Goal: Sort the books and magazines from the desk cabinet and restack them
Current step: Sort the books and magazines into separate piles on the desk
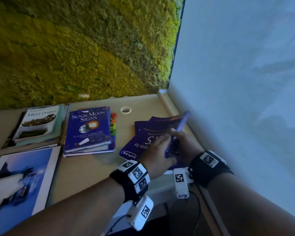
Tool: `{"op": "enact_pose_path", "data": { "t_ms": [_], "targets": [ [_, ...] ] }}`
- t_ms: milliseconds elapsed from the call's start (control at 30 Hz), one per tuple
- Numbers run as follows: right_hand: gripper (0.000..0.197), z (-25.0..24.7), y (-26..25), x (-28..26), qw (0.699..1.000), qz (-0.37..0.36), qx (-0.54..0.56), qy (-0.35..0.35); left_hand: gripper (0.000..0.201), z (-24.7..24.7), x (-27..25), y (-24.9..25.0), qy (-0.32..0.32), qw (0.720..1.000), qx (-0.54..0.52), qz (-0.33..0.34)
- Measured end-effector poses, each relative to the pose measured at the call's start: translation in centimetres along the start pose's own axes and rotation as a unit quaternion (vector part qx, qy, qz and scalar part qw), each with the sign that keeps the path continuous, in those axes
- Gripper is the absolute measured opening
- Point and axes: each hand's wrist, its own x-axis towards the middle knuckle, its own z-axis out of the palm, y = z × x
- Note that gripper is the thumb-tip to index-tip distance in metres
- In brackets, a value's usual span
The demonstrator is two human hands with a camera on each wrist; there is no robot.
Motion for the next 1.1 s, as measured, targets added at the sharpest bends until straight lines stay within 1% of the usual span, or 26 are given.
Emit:
{"op": "enact_pose_path", "data": {
  "t_ms": [33, 67, 100, 133, 167, 233, 300, 367, 433, 500, 600, 633, 700, 733, 767, 800, 833, 867, 900, 933, 967, 1000, 1033, 1100],
  "targets": [
    [0.042, -1.4, 0.9, 0.7, 0.999, 0.030, -0.006, 0.029, 0.062, 0.3, -0.3, 0.1, -0.056, 0.998, 0.016, -0.010],
    [0.049, -2.9, 2.0, 1.5, 0.998, 0.050, -0.014, 0.047, 0.054, 0.4, -0.7, 0.1, -0.104, 0.994, 0.030, -0.024],
    [0.046, -3.9, 2.7, 1.7, 0.995, 0.061, -0.031, 0.068, 0.047, 0.6, -1.0, -0.2, -0.136, 0.989, 0.036, -0.041],
    [0.038, -4.8, 3.2, 1.9, 0.993, 0.063, -0.051, 0.091, 0.042, 0.8, -1.3, -0.6, -0.153, 0.986, 0.040, -0.054],
    [0.031, -5.4, 3.5, 2.1, 0.989, 0.058, -0.069, 0.117, 0.039, 0.9, -1.5, -1.0, -0.162, 0.983, 0.051, -0.065],
    [0.030, -5.8, 3.6, 1.9, 0.985, 0.042, -0.100, 0.133, 0.040, 1.0, -1.6, -2.1, -0.162, 0.979, 0.090, -0.081],
    [0.035, -7.0, 4.3, 3.4, 0.985, 0.025, -0.115, 0.124, 0.048, 1.0, -1.5, -3.1, -0.148, 0.979, 0.106, -0.095],
    [0.037, -7.2, 4.1, 3.7, 0.984, 0.026, -0.127, 0.122, 0.054, 1.0, -1.4, -3.9, -0.148, 0.979, 0.102, -0.100],
    [0.028, -6.0, 2.6, 2.1, 0.981, 0.028, -0.137, 0.138, 0.057, 1.2, -1.4, -4.5, -0.153, 0.977, 0.114, -0.096],
    [0.022, -5.3, 1.8, 0.7, 0.981, 0.040, -0.139, 0.129, 0.060, 1.1, -1.2, -5.3, -0.139, 0.976, 0.138, -0.100],
    [0.025, -4.7, 2.0, -0.8, 0.987, 0.060, -0.114, 0.091, 0.065, 0.0, -0.7, -6.7, -0.115, 0.965, 0.201, -0.118],
    [0.024, -4.5, 2.3, -1.4, 0.987, 0.070, -0.118, 0.080, 0.067, -0.5, -0.5, -7.1, -0.113, 0.958, 0.233, -0.125],
    [0.008, -3.9, 3.0, -3.0, 0.984, 0.115, -0.130, 0.034, 0.075, -1.7, 0.1, -7.7, -0.113, 0.937, 0.302, -0.135],
    [0.009, -3.6, 3.4, -3.8, 0.980, 0.149, -0.130, 0.002, 0.080, -2.3, 0.5, -8.0, -0.113, 0.926, 0.333, -0.136],
    [0.012, -3.5, 3.6, -4.4, 0.976, 0.167, -0.139, -0.026, 0.086, -2.9, 0.9, -8.3, -0.117, 0.914, 0.361, -0.141],
    [0.017, -3.2, 3.1, -5.2, 0.968, 0.169, -0.180, -0.053, 0.091, -3.4, 1.2, -8.5, -0.124, 0.903, 0.384, -0.149],
    [0.025, -3.7, 2.6, -4.8, 0.957, 0.143, -0.246, -0.052, 0.093, -3.6, 1.3, -8.5, -0.128, 0.894, 0.398, -0.158],
    [0.033, -4.1, 1.6, -4.3, 0.942, 0.087, -0.321, -0.033, 0.090, -3.5, 1.3, -8.2, -0.125, 0.892, 0.406, -0.157],
    [0.038, -4.8, 0.5, -3.2, 0.921, 0.027, -0.388, 0.011, 0.082, -3.0, 1.0, -7.7, -0.109, 0.899, 0.403, -0.133],
    [0.036, -5.5, -0.8, -2.1, 0.895, -0.019, -0.440, 0.065, 0.072, -2.1, 0.7, -7.1, -0.087, 0.913, 0.386, -0.093],
    [0.030, -6.3, -1.8, -1.1, 0.870, -0.062, -0.477, 0.103, 0.066, -0.9, 0.2, -6.3, -0.071, 0.930, 0.357, -0.053],
    [0.020, -6.9, -2.2, -0.2, 0.840, -0.076, -0.524, 0.118, 0.064, 0.3, -0.3, -5.6, -0.073, 0.944, 0.321, -0.027],
    [0.016, -7.2, -2.0, 0.3, 0.802, -0.073, -0.584, 0.103, 0.067, 1.4, -0.8, -5.1, -0.091, 0.953, 0.288, -0.022],
    [0.033, -7.7, -0.3, 0.5, 0.717, -0.038, -0.696, 0.023, 0.078, 2.5, -1.1, -5.0, -0.126, 0.955, 0.265, -0.041]
  ]
}}
